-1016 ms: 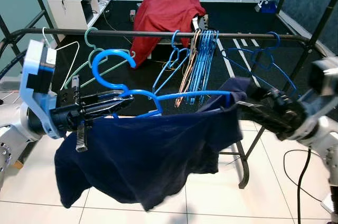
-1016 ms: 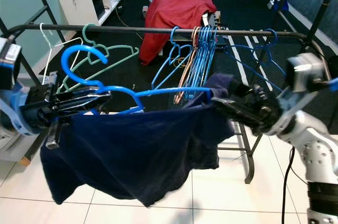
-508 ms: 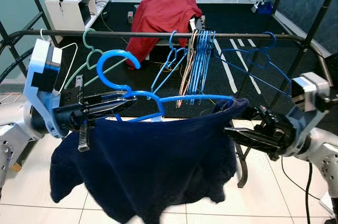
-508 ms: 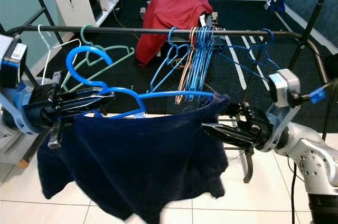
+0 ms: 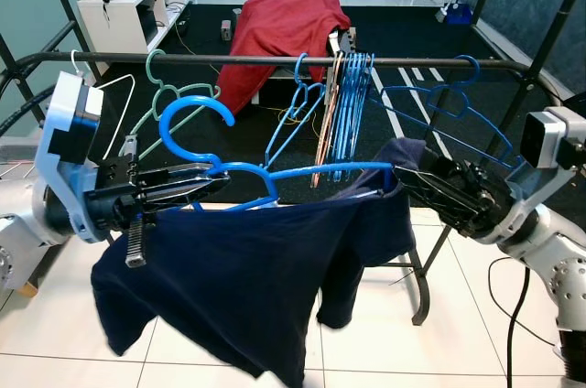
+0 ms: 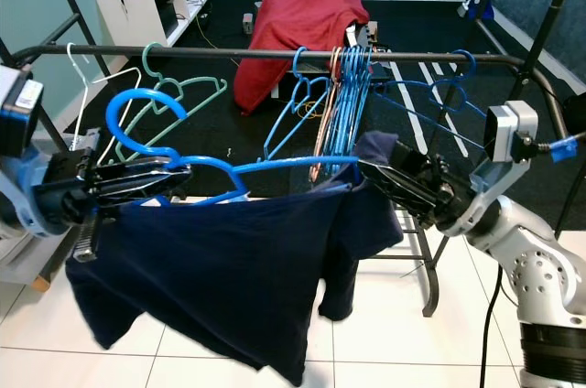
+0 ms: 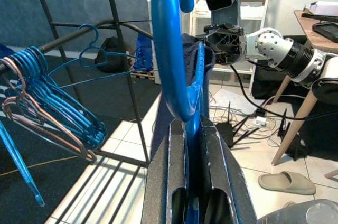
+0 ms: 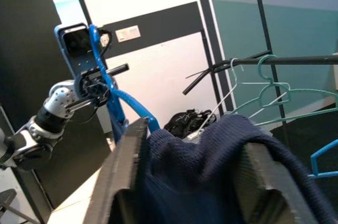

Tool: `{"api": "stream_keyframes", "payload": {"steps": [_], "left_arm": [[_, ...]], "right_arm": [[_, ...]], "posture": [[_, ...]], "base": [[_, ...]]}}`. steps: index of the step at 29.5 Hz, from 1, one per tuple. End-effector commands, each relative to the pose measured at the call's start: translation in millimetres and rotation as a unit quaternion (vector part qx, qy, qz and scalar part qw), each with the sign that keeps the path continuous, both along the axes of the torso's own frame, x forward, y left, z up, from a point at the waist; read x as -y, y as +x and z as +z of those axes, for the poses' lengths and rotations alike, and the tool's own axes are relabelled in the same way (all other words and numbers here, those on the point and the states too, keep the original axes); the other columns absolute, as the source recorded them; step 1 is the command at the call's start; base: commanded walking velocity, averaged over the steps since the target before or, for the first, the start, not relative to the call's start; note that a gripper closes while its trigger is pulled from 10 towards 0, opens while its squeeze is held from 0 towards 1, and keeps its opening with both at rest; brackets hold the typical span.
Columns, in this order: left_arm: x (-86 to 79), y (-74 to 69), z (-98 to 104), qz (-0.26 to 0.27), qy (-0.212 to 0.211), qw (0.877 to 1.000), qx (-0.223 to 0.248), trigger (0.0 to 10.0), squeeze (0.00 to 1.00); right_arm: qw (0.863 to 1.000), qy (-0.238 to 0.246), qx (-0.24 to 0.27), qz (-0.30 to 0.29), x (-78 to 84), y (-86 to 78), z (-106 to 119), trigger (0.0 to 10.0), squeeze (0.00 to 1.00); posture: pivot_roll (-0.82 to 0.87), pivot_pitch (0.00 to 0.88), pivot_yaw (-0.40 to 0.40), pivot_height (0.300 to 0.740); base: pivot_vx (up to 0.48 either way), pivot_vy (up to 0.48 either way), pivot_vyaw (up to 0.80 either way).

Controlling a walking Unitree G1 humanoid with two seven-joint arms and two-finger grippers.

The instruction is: Hang hanger

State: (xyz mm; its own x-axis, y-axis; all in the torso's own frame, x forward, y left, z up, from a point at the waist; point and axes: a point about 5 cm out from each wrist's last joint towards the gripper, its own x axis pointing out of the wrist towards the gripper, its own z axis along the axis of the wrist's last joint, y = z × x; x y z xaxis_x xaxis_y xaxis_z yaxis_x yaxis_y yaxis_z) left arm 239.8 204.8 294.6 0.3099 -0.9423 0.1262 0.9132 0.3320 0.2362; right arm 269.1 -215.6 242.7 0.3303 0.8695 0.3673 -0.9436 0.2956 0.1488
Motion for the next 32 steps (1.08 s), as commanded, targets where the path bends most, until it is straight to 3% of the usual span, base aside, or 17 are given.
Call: {"api": "stream_keyframes", "payload": {"steps": [1, 7, 17, 23, 24, 27, 29, 32], "left_arm": [[-8.3, 0.2, 9, 0.017, 0.014, 1.000, 0.022, 10.0, 0.00], [-19.5, 2.7, 10, 0.042, 0.021, 0.999, 0.025, 10.0, 0.00], [-31.1, 2.4, -2, 0.057, 0.027, 0.998, 0.005, 10.0, 0.00], [-42.9, 7.2, -12, 0.096, 0.025, 0.995, -0.005, 10.0, 0.00], [-46.8, 7.1, -13, 0.102, 0.027, 0.994, -0.006, 10.0, 0.00], [-49.3, 6.7, -14, 0.105, 0.028, 0.994, -0.006, 10.0, 0.00], [-52.2, 3.3, -16, 0.099, 0.045, 0.994, -0.003, 10.0, 0.00], [-50.8, -0.4, -10, 0.083, 0.031, 0.996, 0.004, 10.0, 0.00]], "right_arm": [[1.000, -0.003, 0.016, 0.011, -0.1, -4.7, 6, 0.0, 0.00], [1.000, 0.022, 0.023, -0.001, 0.8, -3.6, 9, 0.0, 0.00], [0.997, 0.061, 0.031, -0.046, 4.4, 4.3, 16, 0.0, 0.00], [0.993, 0.089, 0.036, -0.067, 7.0, 8.7, 20, 0.0, 0.00], [0.988, 0.115, 0.036, -0.099, 13.6, 14.9, 25, 0.0, 0.00], [0.983, 0.134, 0.034, -0.122, 18.4, 19.1, 28, 0.0, 0.00], [0.971, 0.162, 0.024, -0.171, 30.3, 28.0, 31, 0.0, 0.00], [0.967, 0.142, 0.007, -0.214, 32.5, 36.0, 27, 0.0, 0.00]], "posture": [[-0.05, 0.056, -0.003, 0.740], [-0.05, 0.059, 0.002, 0.740], [-0.05, 0.061, 0.002, 0.740], [-0.05, 0.063, 0.001, 0.740], [-0.05, 0.066, 0.000, 0.740], [-0.05, 0.066, 0.000, 0.740], [-0.05, 0.067, -0.001, 0.740], [-0.05, 0.069, -0.002, 0.740]], "base": [[0.000, 0.000, 0.00], [0.000, 0.000, 0.00], [0.000, 0.000, 0.00], [0.000, 0.000, 0.00], [0.000, 0.000, 0.00], [0.000, 0.000, 0.00], [0.000, 0.000, 0.00], [0.000, 0.000, 0.00]]}}
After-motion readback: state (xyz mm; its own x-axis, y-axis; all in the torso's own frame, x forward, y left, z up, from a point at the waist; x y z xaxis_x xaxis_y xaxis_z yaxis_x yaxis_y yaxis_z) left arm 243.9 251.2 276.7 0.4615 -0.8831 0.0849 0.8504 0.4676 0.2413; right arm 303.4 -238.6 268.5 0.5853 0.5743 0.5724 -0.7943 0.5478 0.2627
